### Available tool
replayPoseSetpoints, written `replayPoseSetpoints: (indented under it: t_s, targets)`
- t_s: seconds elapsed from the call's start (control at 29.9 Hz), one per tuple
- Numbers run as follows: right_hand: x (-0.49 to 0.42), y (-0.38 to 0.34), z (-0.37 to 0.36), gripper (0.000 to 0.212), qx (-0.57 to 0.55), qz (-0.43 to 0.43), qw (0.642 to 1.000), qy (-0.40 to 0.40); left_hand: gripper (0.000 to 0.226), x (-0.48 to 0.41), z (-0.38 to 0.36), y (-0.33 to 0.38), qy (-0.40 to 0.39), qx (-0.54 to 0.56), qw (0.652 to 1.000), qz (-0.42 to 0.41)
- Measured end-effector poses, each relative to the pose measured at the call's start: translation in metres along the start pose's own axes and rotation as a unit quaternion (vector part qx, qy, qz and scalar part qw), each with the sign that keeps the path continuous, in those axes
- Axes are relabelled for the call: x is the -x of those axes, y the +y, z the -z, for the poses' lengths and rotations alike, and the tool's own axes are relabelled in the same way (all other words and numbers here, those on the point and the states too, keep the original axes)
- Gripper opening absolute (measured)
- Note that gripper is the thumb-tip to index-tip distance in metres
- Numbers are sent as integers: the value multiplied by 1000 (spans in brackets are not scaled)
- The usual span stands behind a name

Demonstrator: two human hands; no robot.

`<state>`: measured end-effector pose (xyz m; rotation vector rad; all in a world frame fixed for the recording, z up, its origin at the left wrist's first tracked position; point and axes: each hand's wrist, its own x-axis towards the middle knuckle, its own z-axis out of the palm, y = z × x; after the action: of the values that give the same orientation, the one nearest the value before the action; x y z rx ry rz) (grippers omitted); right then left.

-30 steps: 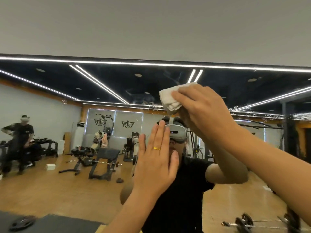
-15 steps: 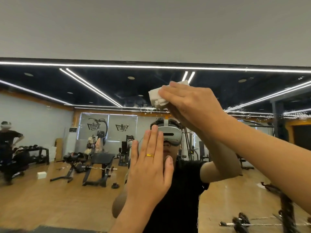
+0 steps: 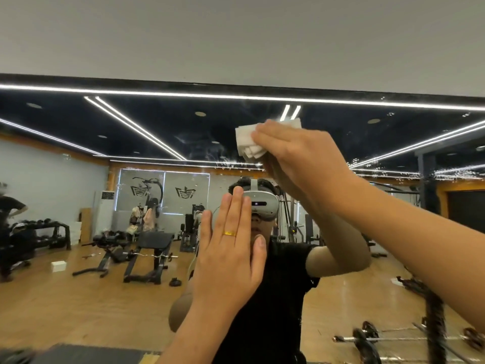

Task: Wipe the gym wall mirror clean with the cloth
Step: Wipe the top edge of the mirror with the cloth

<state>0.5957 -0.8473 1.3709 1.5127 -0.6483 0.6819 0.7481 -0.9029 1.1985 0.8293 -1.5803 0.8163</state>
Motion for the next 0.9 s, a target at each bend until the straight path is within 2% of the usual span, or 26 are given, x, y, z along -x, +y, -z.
replayPoseSetpoints:
  t_s: [0.07, 0.27, 0.37, 0.5, 0.6, 0.67, 0.74, 0.84, 0.9]
  targets:
    - [-17, 4, 4, 37, 2, 12, 1000, 21, 68, 0, 0, 0, -1, -3, 1000, -2]
    - [-40, 5, 5, 47, 4, -23, 999, 36, 68, 1, -1, 0, 2, -4, 1000, -2]
    - [-28, -9, 5, 30, -14, -48, 998, 22, 67, 0, -1, 0, 11, 2, 1000, -2]
    - [6, -16, 6, 47, -16, 10, 1000, -25, 67, 1, -2, 0, 15, 7, 1000, -2]
    - [-14, -3, 8, 32, -10, 33, 999, -9, 68, 1, -2, 0, 9, 0, 1000, -4]
    - [-39, 6, 9, 27, -4, 16, 1000, 8, 68, 1, -2, -1, 4, 2, 1000, -3]
    - [-59, 10, 8, 32, -9, -10, 999, 32, 68, 1, -1, -1, 3, 3, 1000, -1]
    - [-72, 4, 10, 32, -53, -55, 994, 78, 68, 0, -1, -1, -1, -2, 1000, 0]
    - [-65, -8, 10, 26, -67, -75, 994, 46, 68, 0, -1, 0, -3, 0, 1000, 2]
